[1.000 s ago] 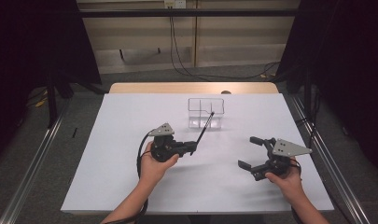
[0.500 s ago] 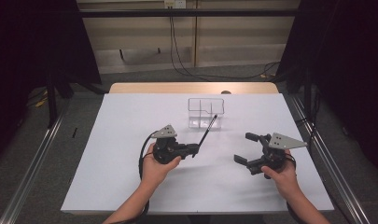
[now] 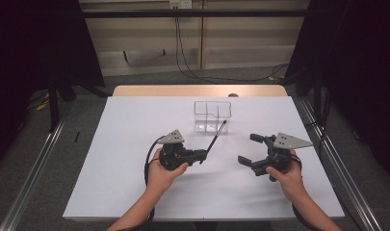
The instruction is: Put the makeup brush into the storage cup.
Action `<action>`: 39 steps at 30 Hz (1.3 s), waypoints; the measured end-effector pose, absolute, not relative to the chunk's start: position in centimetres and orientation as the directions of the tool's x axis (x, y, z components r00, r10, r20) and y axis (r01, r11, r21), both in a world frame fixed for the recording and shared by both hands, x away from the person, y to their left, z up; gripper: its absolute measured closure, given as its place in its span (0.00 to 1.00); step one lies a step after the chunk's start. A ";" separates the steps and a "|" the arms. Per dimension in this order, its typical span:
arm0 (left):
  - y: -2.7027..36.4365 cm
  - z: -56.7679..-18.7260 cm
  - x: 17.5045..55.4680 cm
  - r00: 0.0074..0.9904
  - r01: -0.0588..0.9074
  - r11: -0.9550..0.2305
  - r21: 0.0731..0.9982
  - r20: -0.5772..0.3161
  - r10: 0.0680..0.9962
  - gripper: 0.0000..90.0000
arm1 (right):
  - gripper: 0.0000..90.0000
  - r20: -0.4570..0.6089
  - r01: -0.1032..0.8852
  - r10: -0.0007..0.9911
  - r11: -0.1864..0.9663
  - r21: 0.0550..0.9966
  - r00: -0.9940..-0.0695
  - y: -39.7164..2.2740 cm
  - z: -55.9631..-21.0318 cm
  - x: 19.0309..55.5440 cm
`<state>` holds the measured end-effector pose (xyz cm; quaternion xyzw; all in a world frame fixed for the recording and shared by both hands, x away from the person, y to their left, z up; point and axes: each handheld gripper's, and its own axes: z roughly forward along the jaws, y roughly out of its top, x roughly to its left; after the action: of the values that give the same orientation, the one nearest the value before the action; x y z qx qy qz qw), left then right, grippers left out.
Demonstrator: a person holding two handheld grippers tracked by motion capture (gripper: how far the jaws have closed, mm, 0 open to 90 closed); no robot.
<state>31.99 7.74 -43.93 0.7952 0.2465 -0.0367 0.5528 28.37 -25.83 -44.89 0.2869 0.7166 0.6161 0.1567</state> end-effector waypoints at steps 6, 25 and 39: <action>7.7 -43.9 31.9 0.877 0.432 -0.260 0.864 -0.336 0.343 0.94 | 0.00 0.139 0.222 0.599 0.068 0.973 -0.788 -25.3 -44.8 28.8; 7.5 -43.8 31.8 0.885 0.422 -0.261 0.868 -0.333 0.325 0.94 | 0.00 0.162 0.240 0.586 0.057 0.969 -0.794 -23.1 -44.7 30.4; 7.4 -44.0 31.7 0.886 0.423 -0.264 0.867 -0.334 0.323 0.94 | 0.00 0.187 0.249 0.587 0.026 0.968 -0.788 -21.8 -44.3 31.1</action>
<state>31.66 7.36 -43.99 0.7939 0.2348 -0.0448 0.5592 31.09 -21.79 -44.26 0.2971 0.7038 0.6313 0.1336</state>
